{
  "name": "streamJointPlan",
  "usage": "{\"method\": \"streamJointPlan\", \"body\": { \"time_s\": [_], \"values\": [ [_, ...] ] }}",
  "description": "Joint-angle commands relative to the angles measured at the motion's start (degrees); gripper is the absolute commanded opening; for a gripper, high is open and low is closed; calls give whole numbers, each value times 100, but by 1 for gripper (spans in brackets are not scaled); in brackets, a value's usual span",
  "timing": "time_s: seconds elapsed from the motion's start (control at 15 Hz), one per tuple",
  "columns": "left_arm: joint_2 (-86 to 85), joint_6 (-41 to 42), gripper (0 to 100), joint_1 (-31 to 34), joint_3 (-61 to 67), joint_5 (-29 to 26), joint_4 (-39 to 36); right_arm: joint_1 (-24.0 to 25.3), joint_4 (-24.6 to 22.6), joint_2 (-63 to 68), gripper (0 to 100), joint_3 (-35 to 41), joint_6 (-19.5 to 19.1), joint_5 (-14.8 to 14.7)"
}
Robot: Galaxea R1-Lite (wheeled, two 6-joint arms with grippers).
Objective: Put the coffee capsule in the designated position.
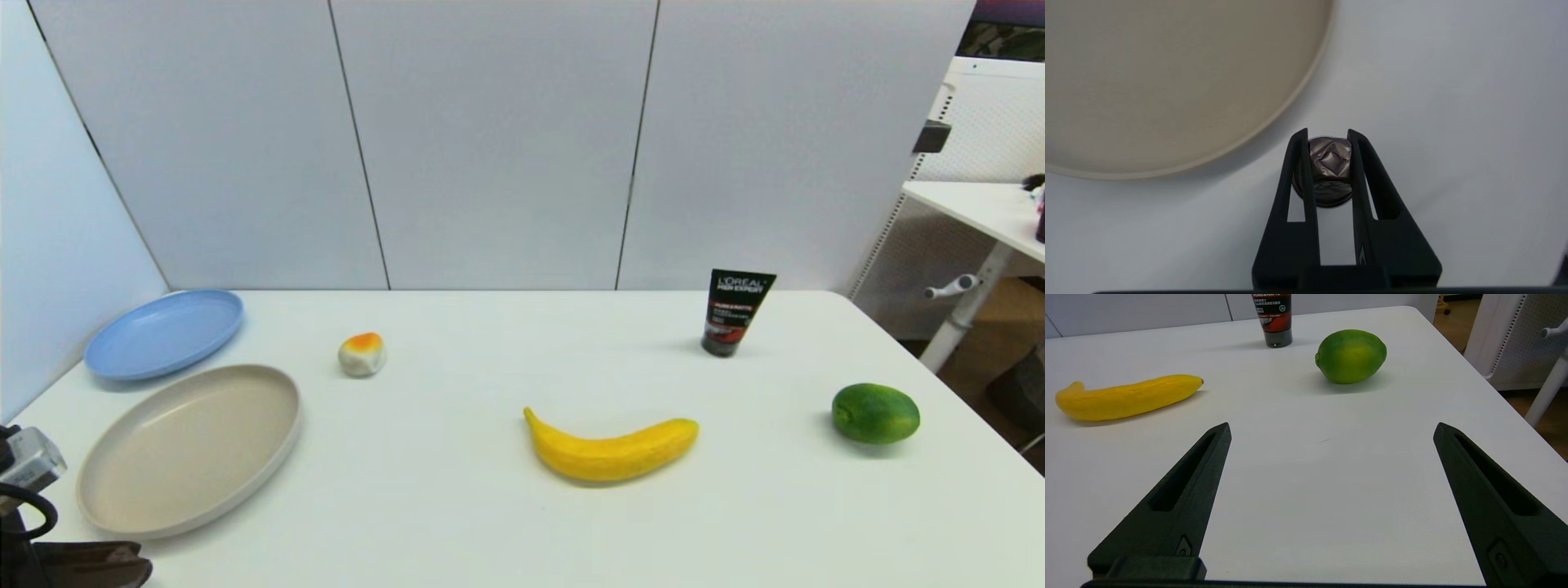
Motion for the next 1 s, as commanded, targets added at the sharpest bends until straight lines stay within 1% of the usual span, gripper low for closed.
{"method": "streamJointPlan", "body": {
  "time_s": [0.07,0.2,0.27,0.6,0.73,0.8,0.87,0.93,1.0],
  "values": [
    [682,59,0,10,-20,2,-279,4,-1,7,100,0,4,-1],
    [735,59,0,2,-20,2,-332,4,-1,7,100,0,-5,-1],
    [735,59,100,2,-11,-7,-332,4,-1,7,100,0,4,-1],
    [664,33,100,2,-46,-51,-296,4,-1,7,100,0,4,-1],
    [348,6,100,-7,-196,-113,-121,4,-1,7,100,0,4,-1],
    [137,-2,100,-7,-354,-201,152,4,-1,7,100,0,4,-1],
    [-109,-2,100,-7,-600,-280,591,4,-1,7,100,0,4,-1],
    [-320,-2,100,-7,-899,-306,1110,4,-1,7,100,0,4,-1],
    [-592,-20,100,-42,-1373,-306,1857,4,-1,7,100,0,4,-1]
  ]
}}
